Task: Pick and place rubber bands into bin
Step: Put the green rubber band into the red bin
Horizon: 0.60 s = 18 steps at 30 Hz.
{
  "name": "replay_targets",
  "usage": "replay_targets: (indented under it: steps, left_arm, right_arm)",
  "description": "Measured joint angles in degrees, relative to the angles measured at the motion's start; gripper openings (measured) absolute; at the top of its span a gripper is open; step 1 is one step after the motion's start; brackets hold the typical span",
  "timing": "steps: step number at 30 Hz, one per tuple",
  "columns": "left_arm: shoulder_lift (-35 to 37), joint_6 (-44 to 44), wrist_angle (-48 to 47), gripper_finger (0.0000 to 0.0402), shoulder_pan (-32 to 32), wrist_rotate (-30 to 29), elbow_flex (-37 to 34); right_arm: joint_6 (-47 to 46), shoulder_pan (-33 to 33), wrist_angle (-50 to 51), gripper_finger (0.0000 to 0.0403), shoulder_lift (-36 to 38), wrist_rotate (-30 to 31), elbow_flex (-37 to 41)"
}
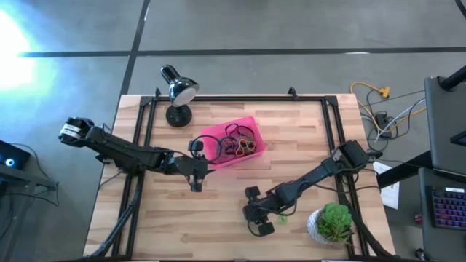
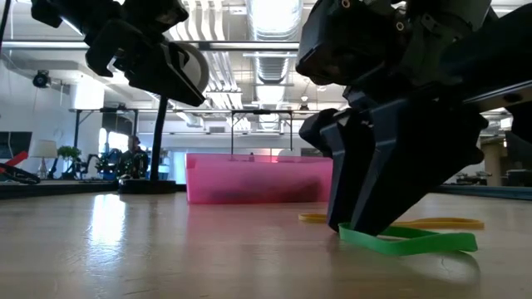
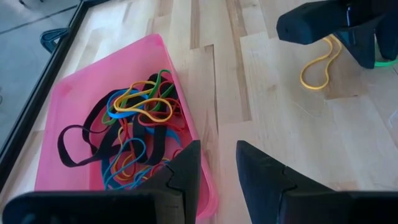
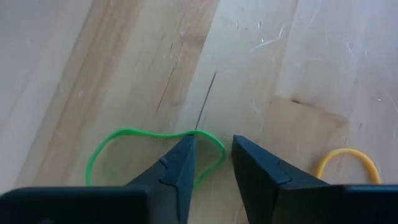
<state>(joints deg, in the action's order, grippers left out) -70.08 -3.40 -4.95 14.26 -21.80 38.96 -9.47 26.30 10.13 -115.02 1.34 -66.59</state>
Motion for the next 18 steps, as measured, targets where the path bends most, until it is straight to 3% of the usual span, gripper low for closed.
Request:
replay_targets:
  steps: [8,18]
  left_arm:
    - [0.0,0.0,0.0,0.0087,0.0,0.0,0.0]
    - [0.0,0.0,0.02,0.0087,0.0,0.0,0.0]
  right_arm:
    - [0.06,0.09,0.94,0.0015,-0.14,0.18,0.07]
    - [1.36,0.07,3.65,0.0008,3.12,6.68,0.48]
